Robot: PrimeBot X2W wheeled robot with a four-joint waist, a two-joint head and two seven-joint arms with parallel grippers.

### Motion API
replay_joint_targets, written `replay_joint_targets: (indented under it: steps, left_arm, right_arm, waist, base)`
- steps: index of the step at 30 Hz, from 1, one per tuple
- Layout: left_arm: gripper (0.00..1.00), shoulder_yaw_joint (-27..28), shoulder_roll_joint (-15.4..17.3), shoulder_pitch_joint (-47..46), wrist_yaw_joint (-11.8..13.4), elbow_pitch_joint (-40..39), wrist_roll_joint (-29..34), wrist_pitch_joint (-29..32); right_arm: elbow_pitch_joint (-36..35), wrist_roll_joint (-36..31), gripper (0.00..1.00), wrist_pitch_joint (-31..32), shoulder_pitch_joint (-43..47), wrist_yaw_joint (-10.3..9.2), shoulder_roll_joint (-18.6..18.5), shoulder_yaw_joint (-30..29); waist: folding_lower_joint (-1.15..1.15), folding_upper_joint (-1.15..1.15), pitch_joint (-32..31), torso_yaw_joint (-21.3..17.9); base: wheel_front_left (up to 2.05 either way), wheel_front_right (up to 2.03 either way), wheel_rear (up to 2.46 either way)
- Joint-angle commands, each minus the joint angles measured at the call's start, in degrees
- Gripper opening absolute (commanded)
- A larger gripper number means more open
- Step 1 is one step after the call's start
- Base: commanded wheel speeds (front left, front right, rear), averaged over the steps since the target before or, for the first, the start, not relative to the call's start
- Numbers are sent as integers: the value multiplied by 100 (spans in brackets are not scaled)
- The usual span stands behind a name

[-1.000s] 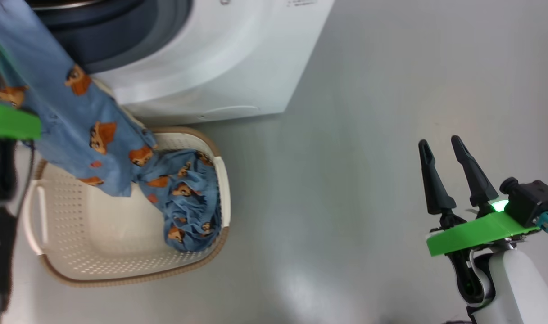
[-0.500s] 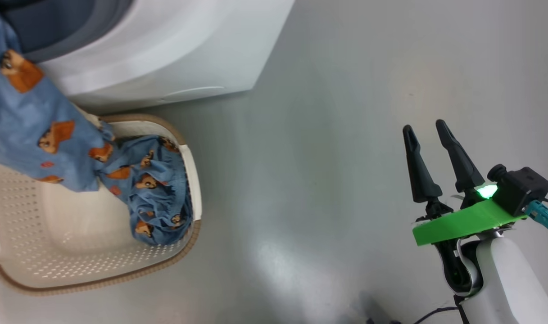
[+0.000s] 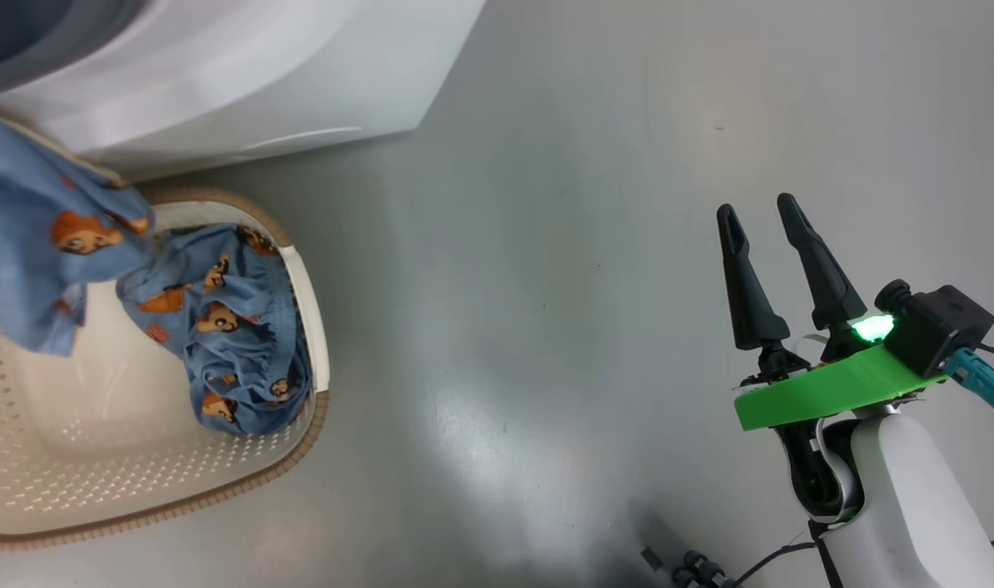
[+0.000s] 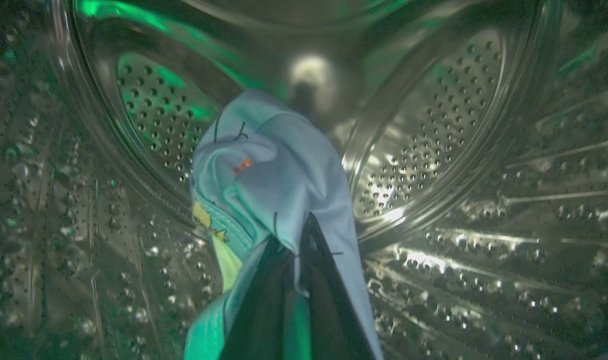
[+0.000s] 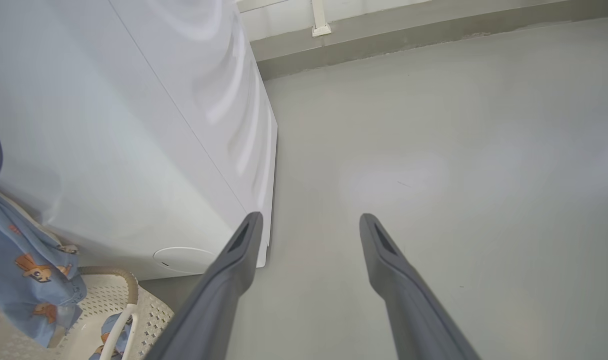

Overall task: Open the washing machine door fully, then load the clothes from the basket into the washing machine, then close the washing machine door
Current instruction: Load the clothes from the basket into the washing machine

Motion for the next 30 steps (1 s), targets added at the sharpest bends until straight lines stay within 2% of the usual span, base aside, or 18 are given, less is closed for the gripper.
replay_joint_targets:
  steps: [1, 5, 9, 17, 18, 19, 20, 21, 30]
  left_arm:
    - [0, 369, 298, -133, 51, -438, 189, -35]
    - [0, 852, 154, 36, 26, -811, 542, -36]
    - [0, 985, 8, 294, -7, -642, 766, -36]
    - [0, 657, -126, 318, -22, 373, 911, -31]
    - [30, 543, -154, 280, -23, 529, 892, -8]
    - [49, 414, -161, 234, -23, 649, 882, 0]
    - [84, 323, -159, 188, -23, 785, 843, 38]
    - [100, 261, -173, 145, -24, 908, 771, 92]
    - [100, -225, -208, -1, -24, 1230, 179, 67]
  right_arm:
    - [-129, -93, 100, -43, 57, 8, 34, 137]
    - [-122, -100, 100, -43, 23, 8, 62, 148]
    - [-109, -94, 100, -43, 11, 8, 90, 175]
    - [-87, -99, 100, -43, 29, 8, 113, 193]
    - [-83, -98, 100, -43, 33, 8, 113, 193]
    - [-82, -98, 100, -43, 35, 8, 112, 192]
    - [-80, -97, 100, -43, 36, 8, 113, 195]
    - [-78, -97, 100, -43, 37, 8, 114, 198]
    - [-69, -86, 100, -43, 26, 8, 117, 187]
  waist:
    - [0, 0, 73, -33]
    - [0, 0, 107, -49]
    - [0, 0, 99, -52]
    - [0, 0, 44, -30]
    - [0, 0, 32, -25]
    - [0, 0, 24, -20]
    - [0, 0, 15, -19]
    - [0, 0, 9, -16]
    - [0, 0, -40, 24]
  base:
    - [0, 0, 0]
    - [0, 0, 0]
    - [0, 0, 0]
    - [0, 0, 0]
    - [0, 0, 0]
    - [0, 0, 0]
    - [0, 0, 0]
    - [0, 0, 0]
    - [0, 0, 0]
